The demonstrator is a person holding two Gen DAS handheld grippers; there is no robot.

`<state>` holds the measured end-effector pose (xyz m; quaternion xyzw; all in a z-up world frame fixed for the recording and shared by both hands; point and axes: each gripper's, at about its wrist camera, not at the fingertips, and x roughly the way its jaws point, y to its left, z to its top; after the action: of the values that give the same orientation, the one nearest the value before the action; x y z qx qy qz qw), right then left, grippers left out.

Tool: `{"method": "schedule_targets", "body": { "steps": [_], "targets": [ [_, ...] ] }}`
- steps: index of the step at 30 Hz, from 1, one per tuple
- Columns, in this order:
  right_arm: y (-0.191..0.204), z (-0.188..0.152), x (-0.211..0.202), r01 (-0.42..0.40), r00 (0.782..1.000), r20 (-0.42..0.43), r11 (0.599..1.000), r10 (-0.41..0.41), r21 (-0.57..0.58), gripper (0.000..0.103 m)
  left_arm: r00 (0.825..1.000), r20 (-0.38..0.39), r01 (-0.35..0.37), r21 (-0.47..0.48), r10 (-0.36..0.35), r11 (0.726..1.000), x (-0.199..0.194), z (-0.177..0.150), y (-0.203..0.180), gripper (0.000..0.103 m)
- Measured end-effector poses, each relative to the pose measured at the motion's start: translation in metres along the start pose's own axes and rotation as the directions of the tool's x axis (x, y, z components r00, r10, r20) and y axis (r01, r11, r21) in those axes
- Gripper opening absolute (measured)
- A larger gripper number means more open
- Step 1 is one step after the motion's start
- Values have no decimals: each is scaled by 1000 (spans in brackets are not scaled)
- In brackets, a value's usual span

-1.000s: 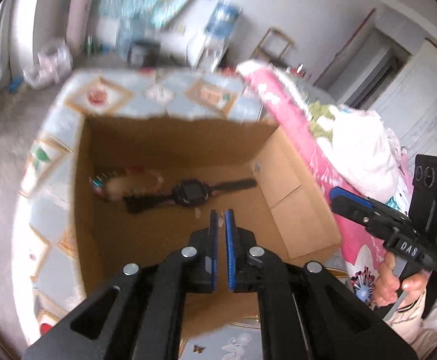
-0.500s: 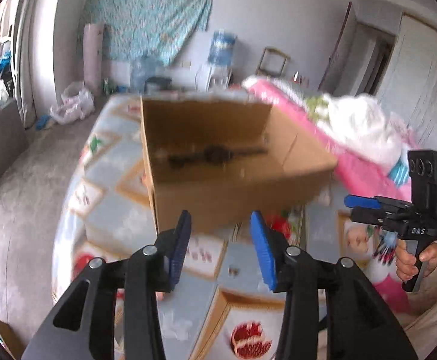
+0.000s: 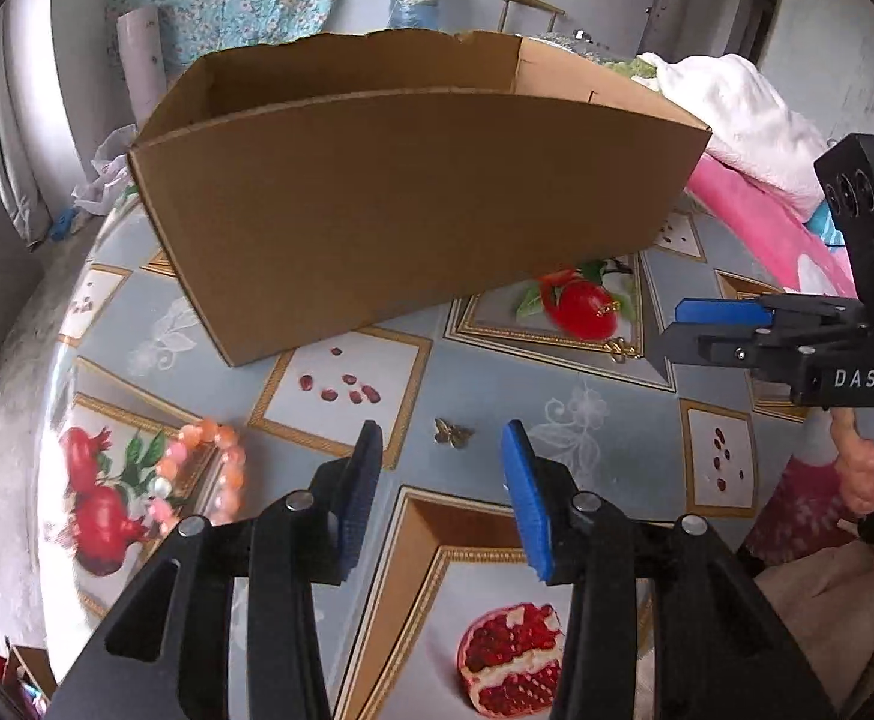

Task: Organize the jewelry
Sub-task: 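Withdraw the right gripper from the box to the gold knot charm, then lower the right gripper and close it on the gold knot charm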

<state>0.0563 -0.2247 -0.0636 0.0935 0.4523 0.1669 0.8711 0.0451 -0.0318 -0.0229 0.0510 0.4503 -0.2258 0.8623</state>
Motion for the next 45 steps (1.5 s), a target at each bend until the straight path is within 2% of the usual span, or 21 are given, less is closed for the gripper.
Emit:
{"method": "schedule_targets", "body": {
  "steps": [3, 6, 11, 20, 23, 33, 37, 45],
  "targets": [
    [1, 1, 2, -5, 1000, 0, 1000, 5, -1, 50, 1000, 2, 31, 14, -31, 999, 7, -2, -1, 40],
    [2, 1, 5, -12, 1000, -3, 1000, 12, 0, 50, 999, 10, 51, 46, -51, 998, 10, -2, -7, 36],
    [1, -1, 1, -3, 1000, -12, 1000, 3, -12, 49, 1000, 10, 29, 77, -30, 997, 16, -1, -9, 24],
    [1, -2, -1, 15, 1000, -8, 1000, -15, -26, 49, 1000, 25, -16, 115, 13, 993, 17, -2, -12, 19],
    [1, -2, -1, 16, 1000, -5, 1000, -16, -26, 49, 998, 32, -50, 135, 46, 990, 18, -3, -14, 13],
    [3, -2, -1, 22, 1000, 6, 999, -22, -23, 49, 998, 38, -60, 131, 56, 990, 16, -4, -15, 12],
    [2, -2, -2, 29, 1000, 7, 999, -28, -23, 49, 998, 38, -52, 123, 48, 991, 14, -6, -13, 8],
    [12, -3, 3, 59, 998, -7, 995, -59, -81, 49, 998, 35, -49, 114, 45, 992, 12, -5, -9, 8]
  ]
}}
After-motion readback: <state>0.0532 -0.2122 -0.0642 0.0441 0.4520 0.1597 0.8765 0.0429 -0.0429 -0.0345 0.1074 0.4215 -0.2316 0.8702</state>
